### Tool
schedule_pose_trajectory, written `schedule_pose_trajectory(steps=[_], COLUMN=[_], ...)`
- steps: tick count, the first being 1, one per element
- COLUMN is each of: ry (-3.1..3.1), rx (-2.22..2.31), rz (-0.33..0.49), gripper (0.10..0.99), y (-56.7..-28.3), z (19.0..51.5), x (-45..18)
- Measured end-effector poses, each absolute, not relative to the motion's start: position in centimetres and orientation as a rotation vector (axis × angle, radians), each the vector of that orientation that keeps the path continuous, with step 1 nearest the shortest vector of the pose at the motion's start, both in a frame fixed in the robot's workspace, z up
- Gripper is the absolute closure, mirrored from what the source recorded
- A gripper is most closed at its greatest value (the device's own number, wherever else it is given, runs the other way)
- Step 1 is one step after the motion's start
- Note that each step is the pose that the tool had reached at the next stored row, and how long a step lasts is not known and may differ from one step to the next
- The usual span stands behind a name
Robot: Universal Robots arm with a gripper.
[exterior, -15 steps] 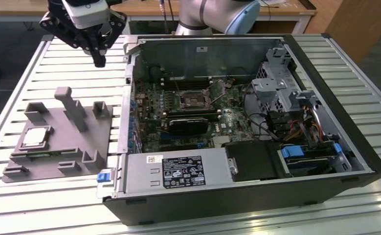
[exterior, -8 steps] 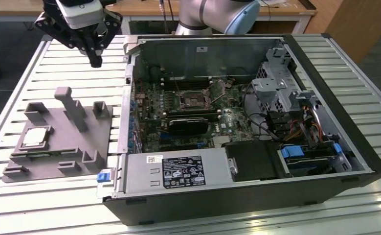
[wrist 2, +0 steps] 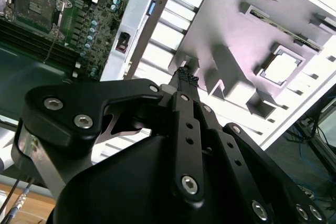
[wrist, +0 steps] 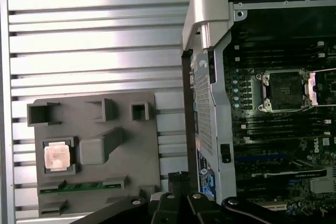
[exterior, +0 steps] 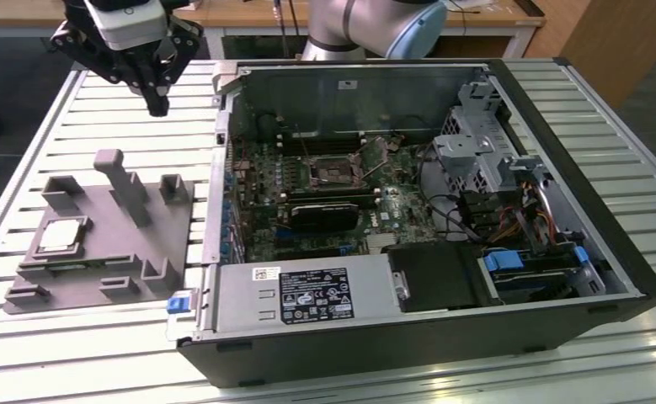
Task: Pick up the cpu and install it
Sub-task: 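Reach for the cpu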
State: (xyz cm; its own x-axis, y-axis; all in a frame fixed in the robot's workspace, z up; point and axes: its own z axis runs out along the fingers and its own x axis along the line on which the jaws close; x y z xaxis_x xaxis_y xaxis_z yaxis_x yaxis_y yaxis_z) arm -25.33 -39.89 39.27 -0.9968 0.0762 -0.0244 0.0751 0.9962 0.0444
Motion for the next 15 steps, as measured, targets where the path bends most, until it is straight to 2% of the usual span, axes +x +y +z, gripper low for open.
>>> schedule_pose_trajectory(steps=[15], ry=[3.112], rx=[0.118], rz=[0.068], gripper=[0.980], y=[-39.9], z=[39.3], x=[-26.7])
